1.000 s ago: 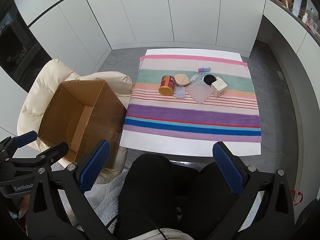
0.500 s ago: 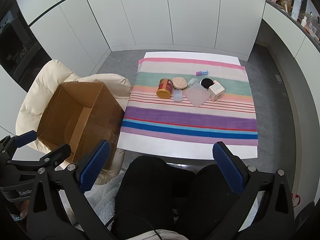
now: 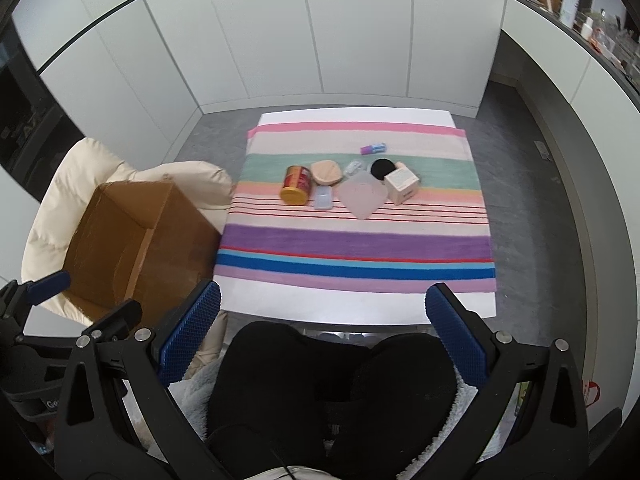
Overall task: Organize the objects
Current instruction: 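Move both tools toward the cosmetics on the striped cloth, then grasp the red-gold can with the left tool while the right tool grasps the cream box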
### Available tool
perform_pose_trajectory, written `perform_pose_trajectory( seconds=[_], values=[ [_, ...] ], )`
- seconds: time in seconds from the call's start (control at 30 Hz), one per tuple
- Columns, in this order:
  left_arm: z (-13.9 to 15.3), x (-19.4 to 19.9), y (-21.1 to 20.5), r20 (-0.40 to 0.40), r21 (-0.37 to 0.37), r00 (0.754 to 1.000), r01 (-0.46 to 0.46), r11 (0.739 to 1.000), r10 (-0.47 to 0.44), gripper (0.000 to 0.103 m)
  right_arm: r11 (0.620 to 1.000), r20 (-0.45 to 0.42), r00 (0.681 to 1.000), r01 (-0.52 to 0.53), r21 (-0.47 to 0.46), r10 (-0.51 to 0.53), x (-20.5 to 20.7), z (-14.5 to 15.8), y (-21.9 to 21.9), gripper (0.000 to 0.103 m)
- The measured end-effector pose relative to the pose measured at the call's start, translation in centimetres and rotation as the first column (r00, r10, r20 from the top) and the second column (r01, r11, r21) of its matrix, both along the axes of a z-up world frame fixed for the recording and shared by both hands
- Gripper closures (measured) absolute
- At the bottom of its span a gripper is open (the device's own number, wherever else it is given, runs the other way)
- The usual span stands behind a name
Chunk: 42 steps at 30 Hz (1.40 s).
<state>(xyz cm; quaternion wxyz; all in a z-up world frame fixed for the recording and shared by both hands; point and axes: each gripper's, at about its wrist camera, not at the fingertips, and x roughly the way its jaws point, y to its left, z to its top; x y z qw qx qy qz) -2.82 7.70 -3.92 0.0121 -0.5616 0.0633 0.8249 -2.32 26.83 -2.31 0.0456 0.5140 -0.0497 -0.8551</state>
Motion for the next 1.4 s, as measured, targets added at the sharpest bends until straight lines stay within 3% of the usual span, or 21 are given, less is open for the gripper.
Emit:
perform_pose_trajectory(
  seconds=[0.53,0.8,0.93,1.0,1.07,1.13,1.2,1.3,1.4],
  values=[
    [-5.9,-3.6,5.6,0.047,0.057,0.998,0.034,0.998,-0.036,0.000,0.991,0.002,0.995,0.097,0.095,-0.097,-2.1,-4.1,8.0,0.000],
    [-8.7,-6.4,7.6,0.037,0.033,0.998,0.047,0.998,-0.048,0.001,0.984,0.013,0.985,0.169,0.060,-0.170,-4.4,-7.5,11.7,0.000],
    [-10.1,-8.5,8.5,0.001,0.063,0.999,0.044,0.997,-0.044,0.000,0.987,-0.052,0.987,0.157,0.036,-0.155,-5.5,-9.0,12.7,0.000],
    [-11.7,-10.1,9.3,-0.037,0.033,0.998,0.050,0.998,-0.049,0.000,0.988,-0.083,0.986,0.147,0.036,-0.144,-6.1,-9.6,13.0,0.000],
    [-13.7,-11.7,10.0,-0.065,-0.049,0.997,0.046,0.998,-0.049,0.000,0.984,-0.121,0.983,0.149,0.093,-0.137,-7.0,-10.7,13.1,0.000],
    [-15.4,-12.8,10.2,-0.070,-0.109,0.996,0.039,0.993,-0.047,0.001,0.980,-0.148,0.981,0.142,0.136,-0.122,-8.0,-11.9,13.2,0.000],
    [-17.9,-14.3,10.7,-0.050,-0.126,0.997,0.057,0.990,-0.064,0.001,0.984,-0.165,0.980,0.129,0.122,-0.108,-9.5,-13.6,13.6,0.000],
    [-20.4,-15.9,10.8,0.000,-0.084,0.997,0.078,0.993,-0.079,0.001,0.990,-0.140,0.986,0.106,0.095,-0.092,-11.9,-16.4,13.9,0.000],
    [-22.5,-17.6,10.4,0.042,0.044,0.997,0.062,0.997,-0.063,0.001,0.995,-0.137,0.990,0.048,0.084,-0.036,-14.4,-19.4,13.7,0.000]
  ],
)
